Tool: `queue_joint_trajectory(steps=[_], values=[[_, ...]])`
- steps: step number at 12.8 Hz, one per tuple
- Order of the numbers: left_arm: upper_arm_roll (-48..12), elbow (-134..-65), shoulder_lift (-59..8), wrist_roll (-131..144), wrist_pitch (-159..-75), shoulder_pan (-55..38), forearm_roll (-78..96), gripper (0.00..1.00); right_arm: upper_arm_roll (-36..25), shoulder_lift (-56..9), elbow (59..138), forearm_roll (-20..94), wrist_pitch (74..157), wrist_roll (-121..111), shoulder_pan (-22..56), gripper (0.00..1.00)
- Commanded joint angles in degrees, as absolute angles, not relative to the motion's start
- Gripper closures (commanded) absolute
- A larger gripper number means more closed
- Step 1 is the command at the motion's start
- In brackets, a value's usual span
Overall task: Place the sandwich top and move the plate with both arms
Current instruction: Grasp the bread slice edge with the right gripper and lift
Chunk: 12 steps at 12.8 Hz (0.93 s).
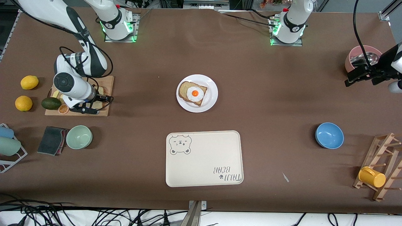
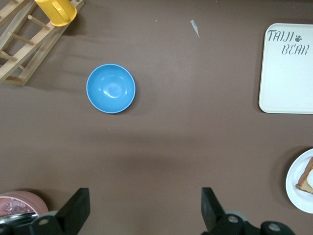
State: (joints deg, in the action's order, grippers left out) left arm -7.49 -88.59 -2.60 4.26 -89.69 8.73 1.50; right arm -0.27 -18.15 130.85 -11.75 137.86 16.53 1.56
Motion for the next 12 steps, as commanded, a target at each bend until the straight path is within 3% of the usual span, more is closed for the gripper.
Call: queue_joint_trajectory(steps=[1,8,12], values=[[-7.4,-87.3,-2.8,3.7,-88.4,8.8,3.0,0.00,-0.1,-18.6,131.0,-14.3,138.6,18.5,1.7,0.27],[-7.4,-87.3,-2.8,3.7,-88.4,8.8,3.0,0.00,-0.2,-19.6,130.9,-14.7,139.1,18.6,1.5,0.40],[-7.4,-87.3,-2.8,3.7,-88.4,8.8,3.0,0.00,-0.2,-19.7,130.9,-14.7,139.1,18.6,1.5,0.71]])
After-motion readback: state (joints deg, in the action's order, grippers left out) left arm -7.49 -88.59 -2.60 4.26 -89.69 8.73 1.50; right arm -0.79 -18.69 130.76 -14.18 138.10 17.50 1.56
